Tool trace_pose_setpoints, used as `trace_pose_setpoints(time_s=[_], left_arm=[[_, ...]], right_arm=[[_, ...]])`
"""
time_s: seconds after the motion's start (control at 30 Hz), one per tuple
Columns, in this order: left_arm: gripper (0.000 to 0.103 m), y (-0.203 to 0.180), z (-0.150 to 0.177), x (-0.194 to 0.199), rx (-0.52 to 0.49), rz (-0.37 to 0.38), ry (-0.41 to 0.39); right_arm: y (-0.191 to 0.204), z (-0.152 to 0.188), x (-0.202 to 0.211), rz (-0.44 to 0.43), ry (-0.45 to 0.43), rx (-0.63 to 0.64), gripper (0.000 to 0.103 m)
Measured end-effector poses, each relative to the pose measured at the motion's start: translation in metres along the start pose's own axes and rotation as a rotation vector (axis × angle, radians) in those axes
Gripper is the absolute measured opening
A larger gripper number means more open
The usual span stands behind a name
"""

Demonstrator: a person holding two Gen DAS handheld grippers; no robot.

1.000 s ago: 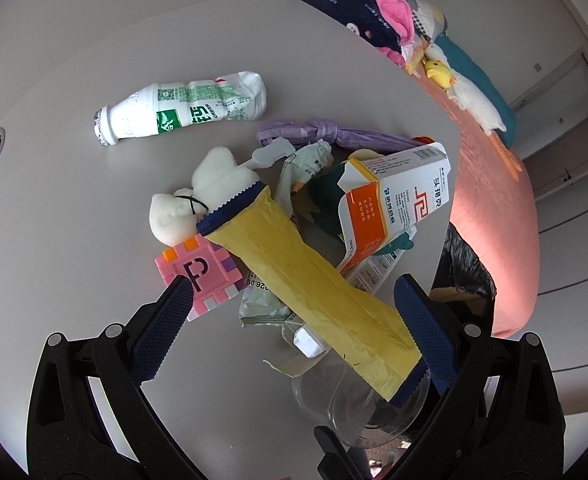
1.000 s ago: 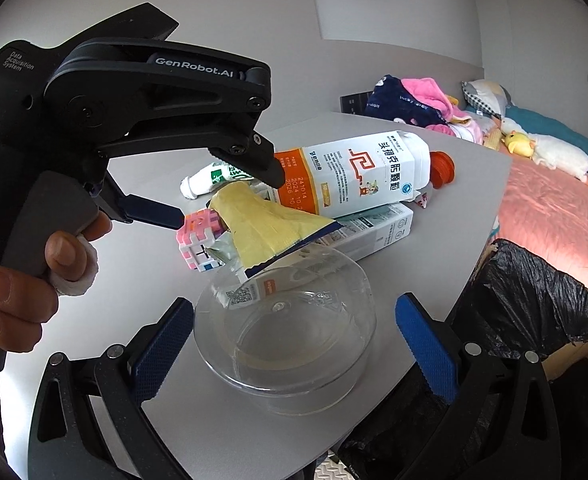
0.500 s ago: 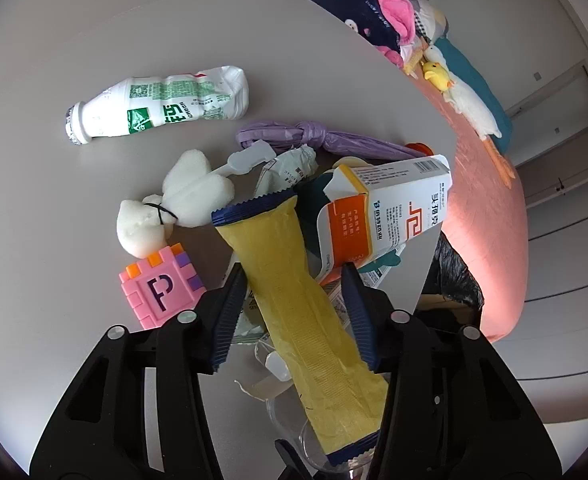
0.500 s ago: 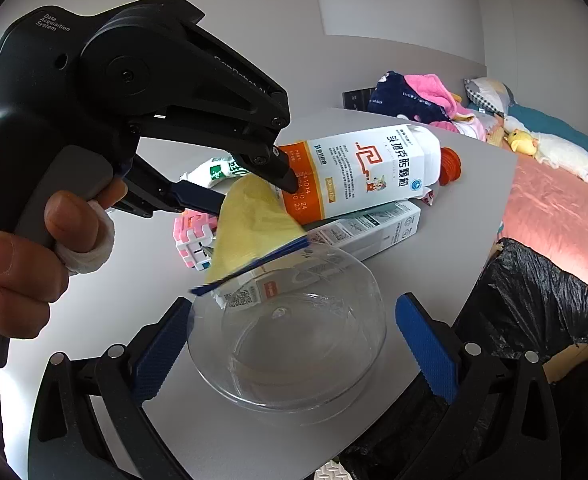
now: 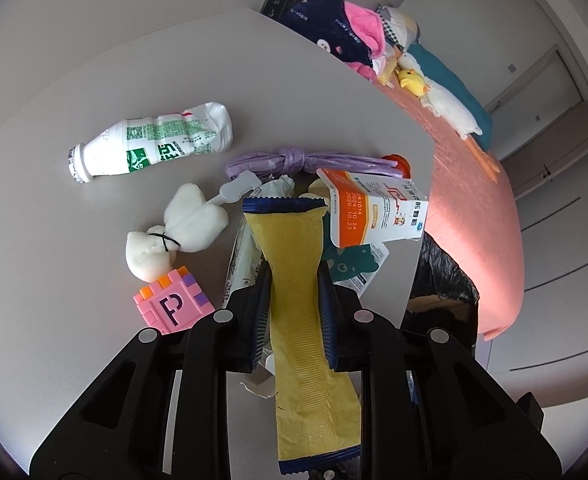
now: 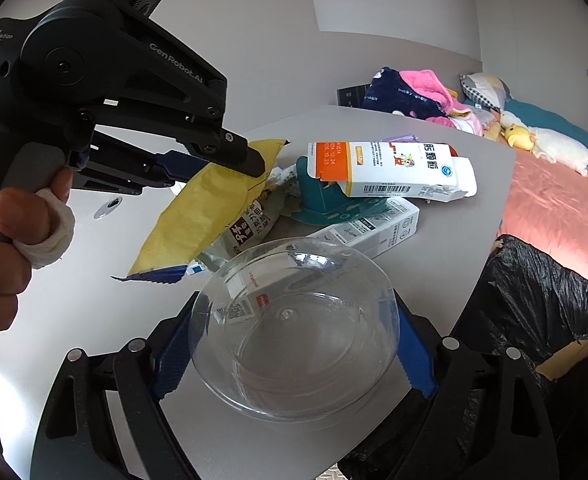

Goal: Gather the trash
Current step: 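Carry the yellow envelope and clear bowl over the black trash bin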

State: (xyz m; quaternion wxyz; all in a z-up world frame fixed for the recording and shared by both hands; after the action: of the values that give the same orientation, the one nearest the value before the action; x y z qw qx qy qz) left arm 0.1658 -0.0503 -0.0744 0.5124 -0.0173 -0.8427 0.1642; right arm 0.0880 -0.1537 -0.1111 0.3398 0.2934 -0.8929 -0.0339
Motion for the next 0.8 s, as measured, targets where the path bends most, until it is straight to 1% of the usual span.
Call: trace_pose_setpoints(time_s=[0.2,0.4,0.8], left_arm=[[0.022,0.000,-0.003,0.015,-0.006,0.008,-0.044],[0.022,-0.002,0.005,0.030,-0.016,0.024,-0.076],[0.022,-0.028,0.016,0.041,-0.061,0.067,-0.095]], right_arm=[[-0.004,-0.008,0.012,0.009,-0.037,-0.015,0.086],[-0.011,-0.014,0.029,0.031,-0.069,-0.024,0.086],[-0.030,-0.019,0.069,0.096,-0.129,-0.049,0.086]])
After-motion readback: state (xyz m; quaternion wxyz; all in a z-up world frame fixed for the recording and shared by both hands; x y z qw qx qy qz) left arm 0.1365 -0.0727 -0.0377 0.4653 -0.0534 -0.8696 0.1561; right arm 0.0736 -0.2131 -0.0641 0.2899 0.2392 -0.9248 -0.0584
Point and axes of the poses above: each gripper's, at about its wrist camera, not at the fingertips, and x roughly against the way its jaws point, y to its left, z to its underside, the point moved 7 cm from there along -x, roughly the way its jaws point, and after that the axes turned 7 degrees about -z, right-handed, at the moved point
